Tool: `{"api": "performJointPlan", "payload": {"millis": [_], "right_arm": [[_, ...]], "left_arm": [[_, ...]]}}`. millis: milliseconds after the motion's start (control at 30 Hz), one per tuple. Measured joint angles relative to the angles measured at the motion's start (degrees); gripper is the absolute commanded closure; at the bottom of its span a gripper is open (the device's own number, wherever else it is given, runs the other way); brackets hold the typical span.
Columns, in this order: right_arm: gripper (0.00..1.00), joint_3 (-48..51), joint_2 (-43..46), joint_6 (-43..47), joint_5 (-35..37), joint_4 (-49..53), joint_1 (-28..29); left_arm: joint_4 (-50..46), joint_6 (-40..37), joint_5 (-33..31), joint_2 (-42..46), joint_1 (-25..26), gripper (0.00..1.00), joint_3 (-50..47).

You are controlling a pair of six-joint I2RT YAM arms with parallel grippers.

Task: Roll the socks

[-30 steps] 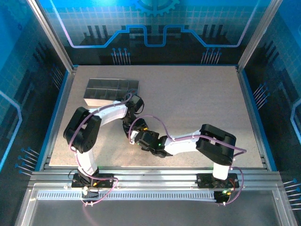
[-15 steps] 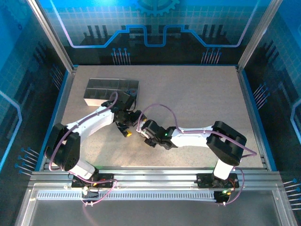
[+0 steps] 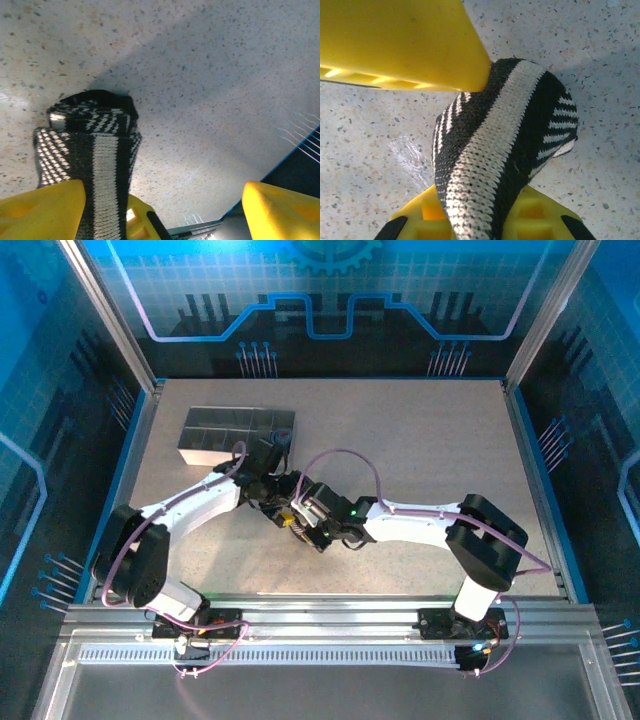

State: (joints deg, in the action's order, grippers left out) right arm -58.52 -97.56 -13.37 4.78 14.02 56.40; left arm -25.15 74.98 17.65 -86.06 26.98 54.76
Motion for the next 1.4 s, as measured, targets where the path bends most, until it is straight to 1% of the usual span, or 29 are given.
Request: {"api": "performJointPlan", "payload": {"millis": [167, 333, 433, 500, 567, 700, 833, 900, 1000, 1100, 1167, 1267, 1400], "right_arm": [[1.00, -1.3, 0.5, -1.9, -2.6, 1.9, -0.2], [1.00, -2.4, 2.1, -2.9, -4.0, 2.6, -0.3], [1.00, -3.0, 2.5, -3.3, -5.0, 2.8, -0.3], [1.00, -3.1, 2.6, -3.9, -4.9, 2.7, -0.3], [1.00, -3.1, 3.1, -4.9, -3.6, 2.5, -1.1], [1.00, -3.1, 4.5, -4.8, -1.6, 1.3, -1.2], [1.00, -3.1, 5.1, -4.4, -0.5, 1.0, 1.4], [1.00, -3.0, 5.5, -4.4, -0.2, 1.0, 1.8], [1.00, -4.0, 6.2, -4.4, 1.0, 1.9, 1.2], [1.00, -9.2, 6.1, -5.5, 2.6, 4.6, 0.1], [1.00, -15.6, 5.2, -7.8, 3.3, 6.9, -1.0], [1.00, -27.5, 1.6, -12.8, 4.0, 10.2, -3.1], [1.00, -38.8, -4.3, -20.4, 3.0, 12.3, -5.3]], "left_arm": [[-0.4, 0.7, -0.1, 1.4, 0.0, 0.23, 0.0], [-1.4, 2.7, -0.3, 4.9, -0.2, 0.14, -0.3], [-1.5, 4.2, -0.1, 7.0, -1.1, 0.12, -1.0], [-1.8, 4.9, 0.5, 7.8, -2.7, 0.12, -1.6], [-4.0, 5.4, 1.1, 8.2, -5.9, 0.11, -2.7], [-6.9, 6.0, 3.2, 5.8, -11.6, 0.12, -2.9], [-13.0, 3.9, 4.3, -0.1, -14.8, 0.13, 3.6], [-14.3, 3.0, 4.3, -0.3, -16.0, 0.15, 5.8], [-17.3, 2.2, 2.9, 2.2, -18.2, 0.18, 7.9], [-22.0, 0.4, -0.3, 6.0, -20.4, 0.21, 10.6], [-24.7, -1.6, -3.3, 9.2, -21.3, 0.22, 12.3], [-28.2, -4.3, -7.5, 14.3, -21.4, 0.22, 13.3], [-32.6, -6.4, -12.1, 21.4, -21.4, 0.24, 12.9]]}}
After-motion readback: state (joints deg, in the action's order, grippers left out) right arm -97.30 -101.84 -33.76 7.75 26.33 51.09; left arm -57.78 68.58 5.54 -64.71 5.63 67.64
